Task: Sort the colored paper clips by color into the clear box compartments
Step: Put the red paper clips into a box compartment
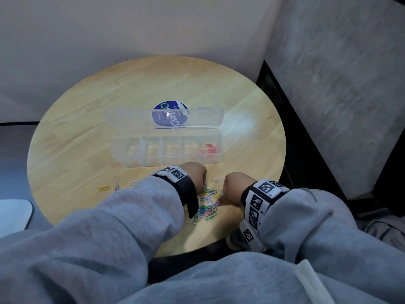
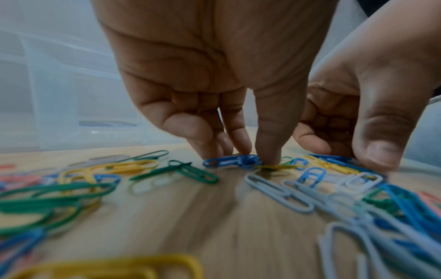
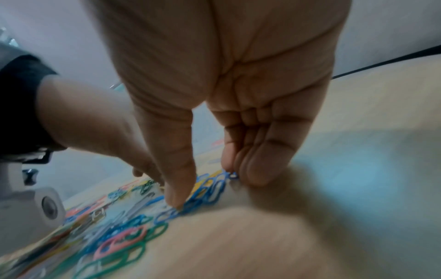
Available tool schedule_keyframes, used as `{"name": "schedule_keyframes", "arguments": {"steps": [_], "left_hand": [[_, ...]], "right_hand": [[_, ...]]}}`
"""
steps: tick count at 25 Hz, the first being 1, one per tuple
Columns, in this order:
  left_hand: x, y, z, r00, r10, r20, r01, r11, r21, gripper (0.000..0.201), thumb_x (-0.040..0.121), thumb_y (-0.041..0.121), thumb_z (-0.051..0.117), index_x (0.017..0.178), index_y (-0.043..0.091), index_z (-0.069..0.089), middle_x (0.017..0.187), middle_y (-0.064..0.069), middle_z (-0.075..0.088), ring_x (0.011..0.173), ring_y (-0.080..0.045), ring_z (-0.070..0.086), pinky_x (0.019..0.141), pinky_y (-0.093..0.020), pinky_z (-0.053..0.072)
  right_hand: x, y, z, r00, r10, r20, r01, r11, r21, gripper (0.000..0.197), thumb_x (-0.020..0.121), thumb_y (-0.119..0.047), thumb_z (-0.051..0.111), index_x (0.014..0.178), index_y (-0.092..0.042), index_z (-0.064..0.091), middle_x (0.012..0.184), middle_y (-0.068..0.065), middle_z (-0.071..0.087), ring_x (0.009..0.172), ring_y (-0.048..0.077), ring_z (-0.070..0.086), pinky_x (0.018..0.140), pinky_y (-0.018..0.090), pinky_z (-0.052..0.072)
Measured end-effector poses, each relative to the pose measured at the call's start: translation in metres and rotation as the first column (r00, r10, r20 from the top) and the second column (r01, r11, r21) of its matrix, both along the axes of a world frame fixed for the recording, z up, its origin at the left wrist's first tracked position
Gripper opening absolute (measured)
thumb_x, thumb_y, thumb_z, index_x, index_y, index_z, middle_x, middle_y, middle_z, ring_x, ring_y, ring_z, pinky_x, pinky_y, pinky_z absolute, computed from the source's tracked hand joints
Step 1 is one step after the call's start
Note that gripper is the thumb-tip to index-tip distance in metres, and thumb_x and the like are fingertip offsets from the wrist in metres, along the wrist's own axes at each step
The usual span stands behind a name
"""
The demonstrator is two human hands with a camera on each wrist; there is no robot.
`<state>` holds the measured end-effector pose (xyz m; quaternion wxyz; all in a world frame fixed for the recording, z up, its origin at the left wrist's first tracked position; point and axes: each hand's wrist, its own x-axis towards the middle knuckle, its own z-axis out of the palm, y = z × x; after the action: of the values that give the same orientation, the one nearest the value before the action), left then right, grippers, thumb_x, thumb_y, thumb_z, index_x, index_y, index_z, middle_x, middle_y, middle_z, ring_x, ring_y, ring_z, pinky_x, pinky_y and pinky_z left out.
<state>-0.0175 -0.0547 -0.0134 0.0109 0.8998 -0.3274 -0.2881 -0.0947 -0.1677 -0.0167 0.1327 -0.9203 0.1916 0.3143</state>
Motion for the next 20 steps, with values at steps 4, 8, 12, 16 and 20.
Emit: {"name": "schedule_keyframes", "arguments": {"steps": [4, 8, 12, 16, 20], "left_hand": [[0.001, -0.001, 0.001, 1.0, 0.004, -0.007, -0.003, 1.0, 0.01, 0.02, 0.083, 0.019, 0.064, 0.102, 0.012, 0.068, 0.109, -0.008, 0.067, 0.096, -0.023, 0.061, 0.07, -0.025, 0.04], [0.005, 0.003, 0.0, 1.0, 0.025, -0.014, -0.025, 1.0, -0.013, 0.02, 0.083, 0.018, 0.064, 0.102, 0.015, 0.068, 0.111, -0.005, 0.067, 0.103, -0.023, 0.061, 0.071, -0.024, 0.04], [0.009, 0.007, -0.001, 0.998, 0.051, -0.022, -0.051, 0.999, -0.017, 0.02, 0.082, 0.021, 0.067, 0.101, 0.014, 0.067, 0.107, -0.005, 0.067, 0.094, -0.023, 0.06, 0.07, -0.024, 0.039], [0.012, 0.006, -0.001, 0.996, 0.089, -0.027, -0.088, 0.996, 0.026, 0.017, 0.08, 0.025, 0.069, 0.089, 0.011, 0.067, 0.094, -0.007, 0.069, 0.086, -0.022, 0.062, 0.069, -0.026, 0.042], [0.013, 0.006, -0.003, 0.995, 0.094, -0.039, -0.09, 0.992, 0.089, 0.032, 0.081, 0.029, 0.069, 0.104, 0.006, 0.07, 0.102, -0.01, 0.071, 0.09, -0.024, 0.064, 0.071, -0.028, 0.044]], "right_hand": [[0.003, 0.004, 0.001, 1.0, 0.03, 0.001, -0.03, 0.999, -0.021, 0.02, 0.081, -0.025, 0.066, 0.071, -0.013, 0.053, 0.073, 0.003, 0.053, 0.079, 0.023, 0.052, 0.069, 0.026, 0.041], [0.002, 0.003, 0.006, 0.998, 0.043, 0.039, -0.044, 0.999, 0.021, 0.025, 0.084, -0.017, 0.061, 0.106, -0.007, 0.064, 0.107, 0.009, 0.065, 0.089, 0.022, 0.055, 0.076, 0.028, 0.044], [-0.003, -0.002, 0.011, 0.994, 0.032, 0.102, -0.035, 0.999, 0.029, 0.025, 0.083, -0.019, 0.065, 0.103, -0.011, 0.052, 0.104, 0.008, 0.056, 0.088, 0.021, 0.048, 0.072, 0.026, 0.036], [0.003, -0.004, 0.007, 1.0, 0.025, 0.014, -0.025, 1.0, -0.019, 0.022, 0.082, -0.028, 0.068, 0.08, -0.01, 0.056, 0.082, 0.007, 0.057, 0.081, 0.023, 0.049, 0.069, 0.026, 0.04], [0.011, 0.0, 0.0, 0.997, 0.064, -0.047, -0.067, 0.996, -0.061, 0.029, 0.082, -0.029, 0.068, 0.066, -0.01, 0.053, 0.063, 0.002, 0.047, 0.077, 0.023, 0.052, 0.068, 0.026, 0.04]]}}
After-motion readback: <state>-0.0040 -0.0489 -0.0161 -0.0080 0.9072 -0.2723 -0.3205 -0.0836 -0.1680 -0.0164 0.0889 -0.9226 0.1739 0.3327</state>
